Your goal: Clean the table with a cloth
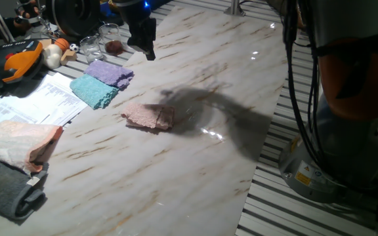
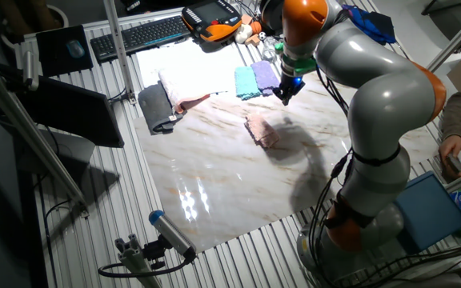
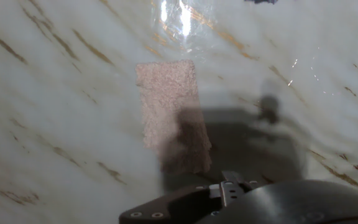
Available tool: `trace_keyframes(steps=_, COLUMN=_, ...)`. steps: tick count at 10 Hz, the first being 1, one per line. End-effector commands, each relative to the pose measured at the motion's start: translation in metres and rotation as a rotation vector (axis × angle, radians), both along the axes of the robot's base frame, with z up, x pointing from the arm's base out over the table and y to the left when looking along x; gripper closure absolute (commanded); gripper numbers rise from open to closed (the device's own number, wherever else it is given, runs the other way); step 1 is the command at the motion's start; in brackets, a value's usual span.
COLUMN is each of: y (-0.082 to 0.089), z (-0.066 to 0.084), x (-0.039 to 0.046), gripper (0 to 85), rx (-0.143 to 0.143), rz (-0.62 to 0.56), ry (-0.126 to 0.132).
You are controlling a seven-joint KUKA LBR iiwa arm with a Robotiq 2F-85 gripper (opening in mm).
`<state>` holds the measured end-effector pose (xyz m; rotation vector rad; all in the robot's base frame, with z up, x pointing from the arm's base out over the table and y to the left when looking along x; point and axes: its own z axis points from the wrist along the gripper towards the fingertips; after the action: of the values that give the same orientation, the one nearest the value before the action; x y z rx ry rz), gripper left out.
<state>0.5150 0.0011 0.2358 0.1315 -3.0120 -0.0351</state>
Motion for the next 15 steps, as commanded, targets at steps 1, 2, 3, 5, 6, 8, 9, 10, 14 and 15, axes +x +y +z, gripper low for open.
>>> trace_keyframes(steps=1, y=0.000, z=0.000, x=0.0000, gripper=85.0, rx=0.050, rz=-0.016, ry=-0.004)
trace_keyframes(steps=2, y=0.000, z=0.000, x=0.0000, gripper=85.0, rx=0.026, rz=-0.011, ry=0.008)
trace_keyframes(steps=3, y=0.000, z=0.000, x=0.0000, gripper=85.0, rx=0.020, rz=-0.010, ry=0.014)
trace_keyframes(steps=5, y=0.000, z=0.000, x=0.0000, gripper=85.0, rx=0.065, rz=-0.009, ry=0.079)
trace_keyframes(steps=6, y=0.000, z=0.000, x=0.0000, gripper=85.0, rx=0.016, rz=0.000, ry=0.089)
trace_keyframes(steps=8, y=0.000, z=0.000, x=0.0000, gripper=85.0, rx=-0.052, rz=-0.045, ry=-0.001)
trace_keyframes(steps=9, y=0.000, z=0.000, x=0.0000, gripper=85.0, rx=-0.069, rz=-0.042, ry=-0.010)
trace_keyframes(steps=10, y=0.000, z=0.000, x=0.0000, gripper=68.0, rx=-0.010, rz=-0.074, ry=0.022)
trace_keyframes(steps=14, y=0.043, z=-0.038, x=0.0092, gripper=51.0, rx=-0.043, rz=-0.160, ry=0.031)
trace_keyframes(steps=15, y=0.051, z=-0.056, x=0.0123, gripper=34.0, rx=-0.054, rz=-0.164, ry=0.007)
